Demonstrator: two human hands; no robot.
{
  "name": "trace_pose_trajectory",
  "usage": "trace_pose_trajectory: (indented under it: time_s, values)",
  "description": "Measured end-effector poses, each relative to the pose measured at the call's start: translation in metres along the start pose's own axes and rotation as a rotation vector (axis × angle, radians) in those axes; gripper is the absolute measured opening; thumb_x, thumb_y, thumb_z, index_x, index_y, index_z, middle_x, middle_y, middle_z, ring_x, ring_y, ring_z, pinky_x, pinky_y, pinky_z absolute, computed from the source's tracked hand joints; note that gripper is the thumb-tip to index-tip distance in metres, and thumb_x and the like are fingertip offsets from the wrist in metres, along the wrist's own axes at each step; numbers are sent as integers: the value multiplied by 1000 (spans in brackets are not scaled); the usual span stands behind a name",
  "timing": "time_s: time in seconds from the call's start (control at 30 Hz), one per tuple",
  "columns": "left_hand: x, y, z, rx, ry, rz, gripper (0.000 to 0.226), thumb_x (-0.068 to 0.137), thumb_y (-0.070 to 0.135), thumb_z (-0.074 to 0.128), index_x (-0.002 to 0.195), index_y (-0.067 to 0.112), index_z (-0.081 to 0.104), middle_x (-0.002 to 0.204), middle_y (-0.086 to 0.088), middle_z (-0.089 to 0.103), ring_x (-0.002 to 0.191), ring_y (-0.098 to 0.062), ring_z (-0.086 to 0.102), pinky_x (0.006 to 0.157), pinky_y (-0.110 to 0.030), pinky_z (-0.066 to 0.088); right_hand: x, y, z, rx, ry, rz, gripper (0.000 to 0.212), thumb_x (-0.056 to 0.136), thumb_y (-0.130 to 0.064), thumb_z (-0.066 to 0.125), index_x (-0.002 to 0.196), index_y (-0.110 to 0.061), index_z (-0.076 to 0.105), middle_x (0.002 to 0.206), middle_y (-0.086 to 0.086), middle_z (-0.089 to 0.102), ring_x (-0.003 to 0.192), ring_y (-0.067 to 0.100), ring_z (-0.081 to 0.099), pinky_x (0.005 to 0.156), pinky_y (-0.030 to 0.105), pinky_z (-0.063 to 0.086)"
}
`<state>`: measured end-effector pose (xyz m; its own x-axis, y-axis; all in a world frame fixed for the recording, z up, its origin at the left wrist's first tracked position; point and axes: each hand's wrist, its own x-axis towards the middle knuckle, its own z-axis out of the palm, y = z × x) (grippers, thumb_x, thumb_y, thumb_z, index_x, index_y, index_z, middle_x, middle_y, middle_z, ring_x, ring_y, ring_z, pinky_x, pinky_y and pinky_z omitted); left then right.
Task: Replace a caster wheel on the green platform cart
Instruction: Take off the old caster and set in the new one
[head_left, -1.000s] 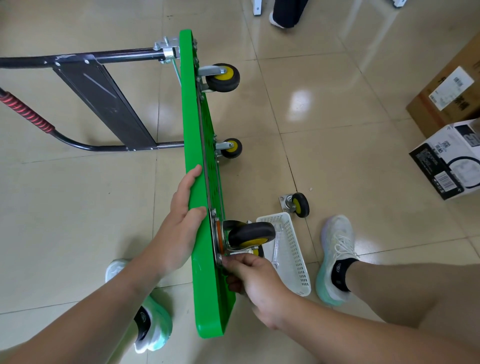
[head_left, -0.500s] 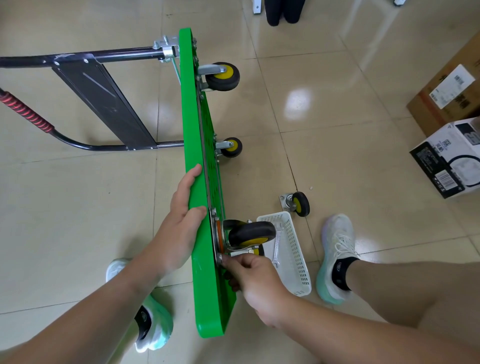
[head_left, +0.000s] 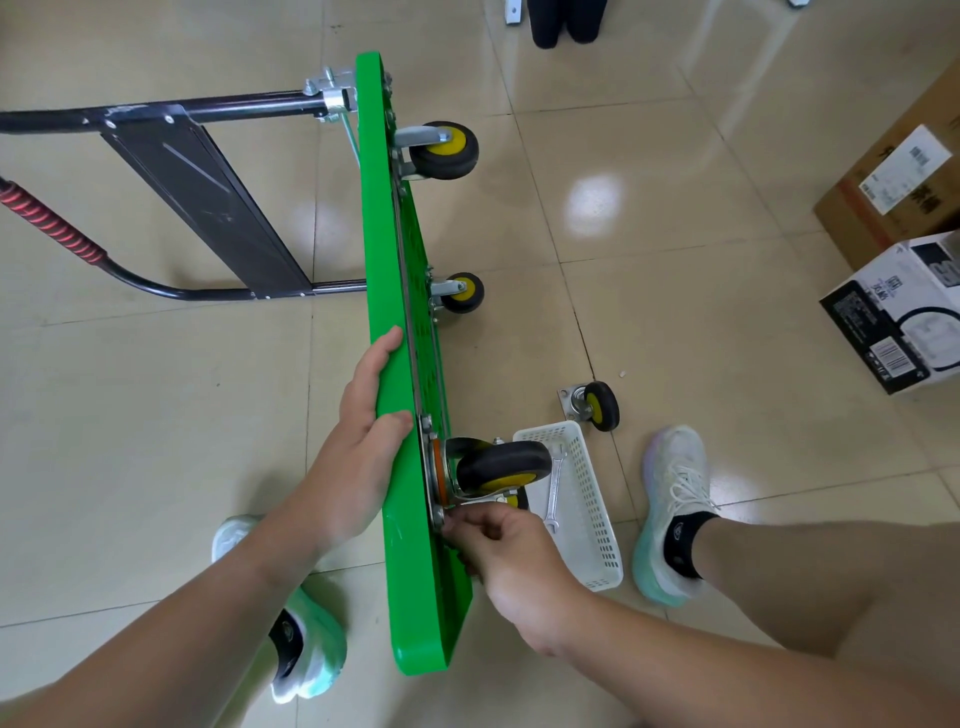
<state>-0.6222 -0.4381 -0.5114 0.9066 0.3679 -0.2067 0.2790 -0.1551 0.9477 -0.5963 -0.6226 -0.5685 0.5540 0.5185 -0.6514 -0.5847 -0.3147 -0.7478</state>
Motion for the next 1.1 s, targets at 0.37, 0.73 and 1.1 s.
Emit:
trace_pose_trajectory:
  time_s: [0.37,0.73,1.1]
  values:
    - [0,0,-1,4,-3,-1,72,79,48,42,144,74,23,165,15,29,149,-22,37,121,-59,31,-4,1,1,-28,-10,-22,24,98,-39,61,98,-17,73,92,2,75,90,15,69,84,31,51]
    - [1,-2,-1,16,-8,11,72,79,48,42,144,73,22,165,16,27,151,-19,35,122,-58,30,-5,1,2,53,-16,-47,12,95,-21,68,97,-29,76,93,-2,76,97,15,71,97,33,53]
    - [1,-5,-2,-3,-15,15,73,81,45,43,147,70,23,164,18,28,149,-23,36,119,-62,32,-4,1,1,11,-4,-37,7,94,-27,69,98,-24,74,96,-5,76,97,13,71,94,33,54]
